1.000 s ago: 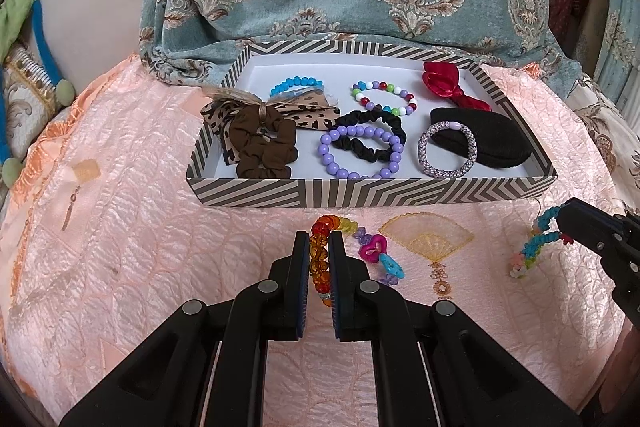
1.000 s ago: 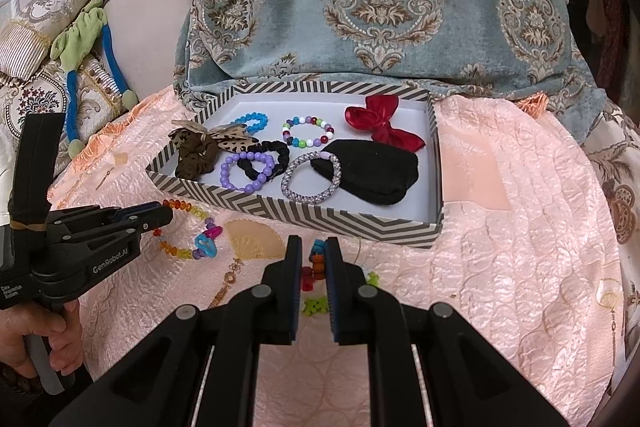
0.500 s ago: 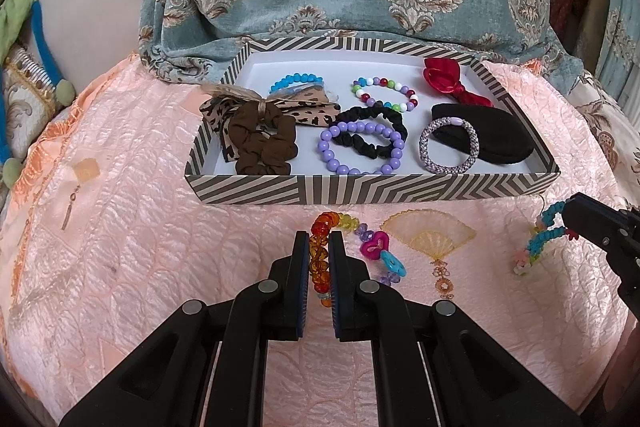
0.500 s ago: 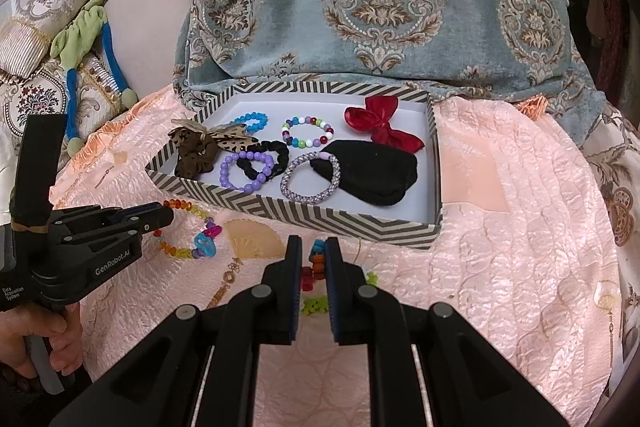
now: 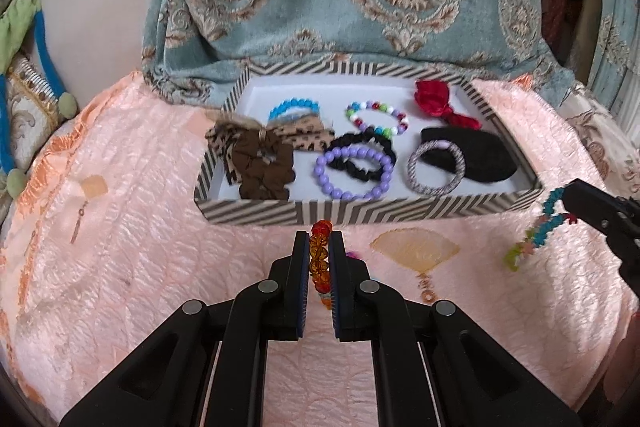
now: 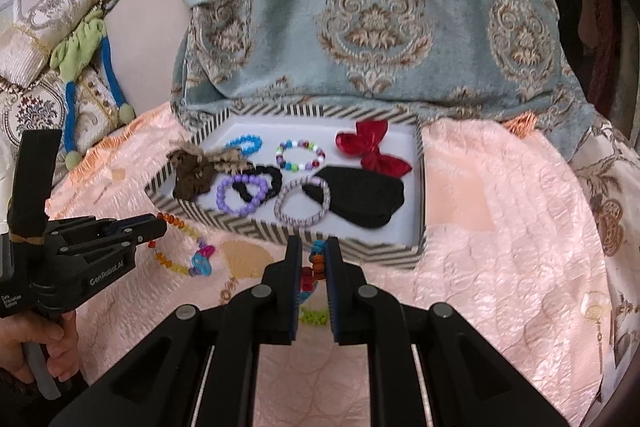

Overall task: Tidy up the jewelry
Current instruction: 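Carry the orange bracelet into the box with the left tool while the right tool carries the teal bracelet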

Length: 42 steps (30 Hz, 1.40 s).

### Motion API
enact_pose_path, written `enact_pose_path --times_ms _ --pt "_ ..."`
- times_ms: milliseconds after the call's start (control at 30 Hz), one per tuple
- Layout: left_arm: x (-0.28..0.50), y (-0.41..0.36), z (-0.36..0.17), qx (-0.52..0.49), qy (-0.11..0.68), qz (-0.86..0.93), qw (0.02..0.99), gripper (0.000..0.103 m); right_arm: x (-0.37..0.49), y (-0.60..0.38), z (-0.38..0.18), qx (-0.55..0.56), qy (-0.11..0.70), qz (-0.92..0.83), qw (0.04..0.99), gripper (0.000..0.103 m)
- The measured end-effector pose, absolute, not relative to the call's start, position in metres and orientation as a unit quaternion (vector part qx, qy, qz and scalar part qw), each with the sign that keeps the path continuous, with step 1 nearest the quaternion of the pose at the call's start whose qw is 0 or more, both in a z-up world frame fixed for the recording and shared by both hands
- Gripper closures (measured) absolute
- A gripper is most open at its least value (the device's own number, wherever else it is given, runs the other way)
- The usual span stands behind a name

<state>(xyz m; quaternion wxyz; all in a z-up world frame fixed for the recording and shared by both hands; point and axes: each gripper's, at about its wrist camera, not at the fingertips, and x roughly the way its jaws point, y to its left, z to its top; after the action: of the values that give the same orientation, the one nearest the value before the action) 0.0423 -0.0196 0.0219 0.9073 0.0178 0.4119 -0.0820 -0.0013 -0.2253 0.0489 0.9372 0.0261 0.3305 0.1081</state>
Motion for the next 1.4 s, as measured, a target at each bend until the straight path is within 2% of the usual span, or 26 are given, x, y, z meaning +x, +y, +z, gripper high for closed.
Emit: enact_pose_path --times_ms 367,567,833,1000,1167,1400 --pt "0.069 -0.031 0.091 0.006 0.365 -0.103 0.925 0.103 0.034 -0.224 0.113 0.018 0.281 0.124 0.951 0.092" --pt "0.131 -0.045 0.108 0.002 0.366 -0.115 0.923 0.103 0.110 -0.221 0.123 0.027 0.315 0.141 0.938 0.092" --pt "0.224 -0.066 0.069 -0.002 0.404 -0.109 0.908 0.103 0.205 -0.222 0.092 0.040 0.368 0.144 0.918 0.092" --pt "0.253 -0.068 0.031 -0.024 0.428 -0.117 0.896 0.103 0.240 -0.222 0.062 0.047 0.394 0.132 0.909 0.092" --pt "0.262 -0.054 -0.004 -0.017 0.459 -0.083 0.884 0.103 0.264 -0.216 0.032 0.049 0.426 0.124 0.895 0.092" --pt "0.252 -0.044 -0.011 0.000 0.453 -0.057 0.890 0.103 0.269 -0.215 0.016 0.058 0.435 0.124 0.890 0.092"
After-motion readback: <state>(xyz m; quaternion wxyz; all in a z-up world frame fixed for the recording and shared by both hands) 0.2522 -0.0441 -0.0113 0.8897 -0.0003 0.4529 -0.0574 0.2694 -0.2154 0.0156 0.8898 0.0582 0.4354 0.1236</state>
